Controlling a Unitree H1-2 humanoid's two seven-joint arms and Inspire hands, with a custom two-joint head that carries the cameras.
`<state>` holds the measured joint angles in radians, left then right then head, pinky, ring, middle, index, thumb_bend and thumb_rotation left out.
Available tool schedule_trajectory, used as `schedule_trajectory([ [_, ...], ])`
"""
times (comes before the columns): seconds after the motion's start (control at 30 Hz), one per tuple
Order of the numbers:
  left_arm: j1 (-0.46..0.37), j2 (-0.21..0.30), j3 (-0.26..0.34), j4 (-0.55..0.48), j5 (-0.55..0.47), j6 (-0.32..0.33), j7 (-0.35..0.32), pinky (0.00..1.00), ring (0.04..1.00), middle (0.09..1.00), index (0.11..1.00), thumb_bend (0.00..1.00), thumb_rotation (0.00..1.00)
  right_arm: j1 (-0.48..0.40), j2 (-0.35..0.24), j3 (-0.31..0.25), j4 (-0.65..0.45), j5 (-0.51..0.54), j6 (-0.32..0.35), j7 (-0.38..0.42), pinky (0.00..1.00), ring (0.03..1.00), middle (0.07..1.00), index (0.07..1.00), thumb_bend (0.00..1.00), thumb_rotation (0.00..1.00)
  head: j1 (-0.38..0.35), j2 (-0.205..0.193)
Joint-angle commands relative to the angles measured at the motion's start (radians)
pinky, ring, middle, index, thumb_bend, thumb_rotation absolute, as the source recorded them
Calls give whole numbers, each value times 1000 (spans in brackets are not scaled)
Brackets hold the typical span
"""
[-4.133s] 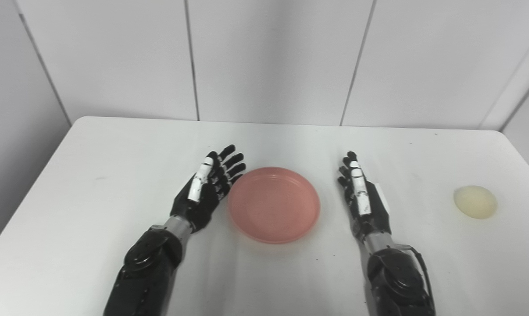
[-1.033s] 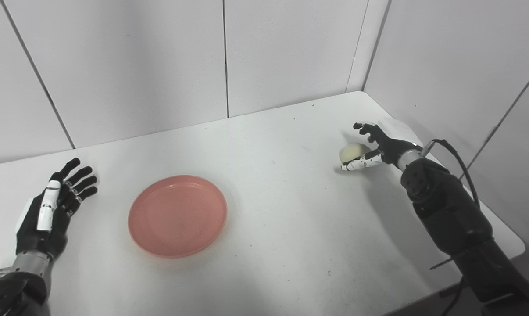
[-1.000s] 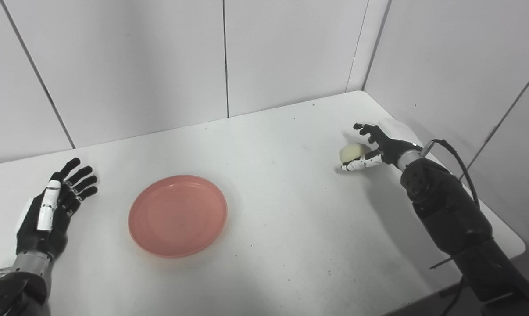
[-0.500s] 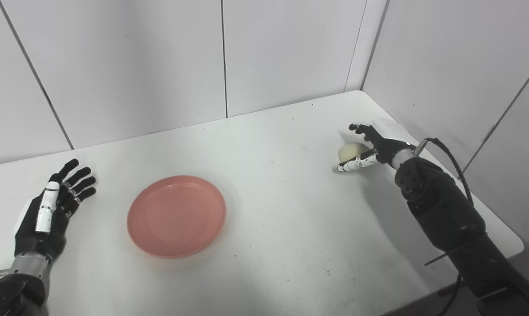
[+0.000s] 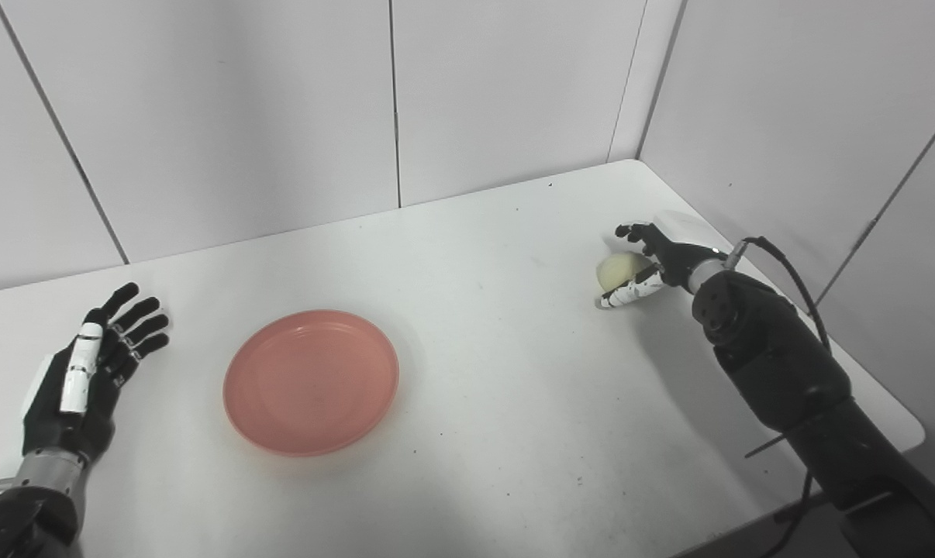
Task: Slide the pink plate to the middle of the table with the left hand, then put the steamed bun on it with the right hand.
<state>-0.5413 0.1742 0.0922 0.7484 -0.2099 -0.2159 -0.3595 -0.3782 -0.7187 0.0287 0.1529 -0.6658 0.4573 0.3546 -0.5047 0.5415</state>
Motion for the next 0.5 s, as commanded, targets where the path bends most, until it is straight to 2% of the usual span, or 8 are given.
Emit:
schedule_trajectory([
  [0.0, 164, -2, -3, 68, 1, 35, -4, 810, 822, 844, 856, 528, 912, -62, -62, -6, 0, -9, 10, -3, 653, 784, 854, 834, 946, 274, 1, 0],
  [0.23, 169, -1, -4, 52, 2, 43, -2, 814, 825, 849, 861, 520, 930, -84, -58, 3, 52, 10, -1, -5, 659, 774, 835, 824, 929, 245, 1, 4],
  [0.4, 173, -2, -4, 38, -4, 57, -5, 819, 830, 854, 865, 527, 925, -108, -73, 42, 100, 5, -15, 8, 668, 760, 811, 805, 880, 222, 1, 5],
  [0.43, 174, -2, -5, 33, -3, 60, -4, 820, 830, 854, 865, 531, 923, -112, -75, 46, 106, 7, -10, 11, 636, 727, 783, 800, 864, 206, 1, 5],
  [0.47, 174, -2, -6, 30, -2, 61, -3, 823, 831, 856, 867, 534, 923, -115, -76, 49, 109, 10, -5, 12, 555, 641, 711, 795, 834, 173, 1, 5],
])
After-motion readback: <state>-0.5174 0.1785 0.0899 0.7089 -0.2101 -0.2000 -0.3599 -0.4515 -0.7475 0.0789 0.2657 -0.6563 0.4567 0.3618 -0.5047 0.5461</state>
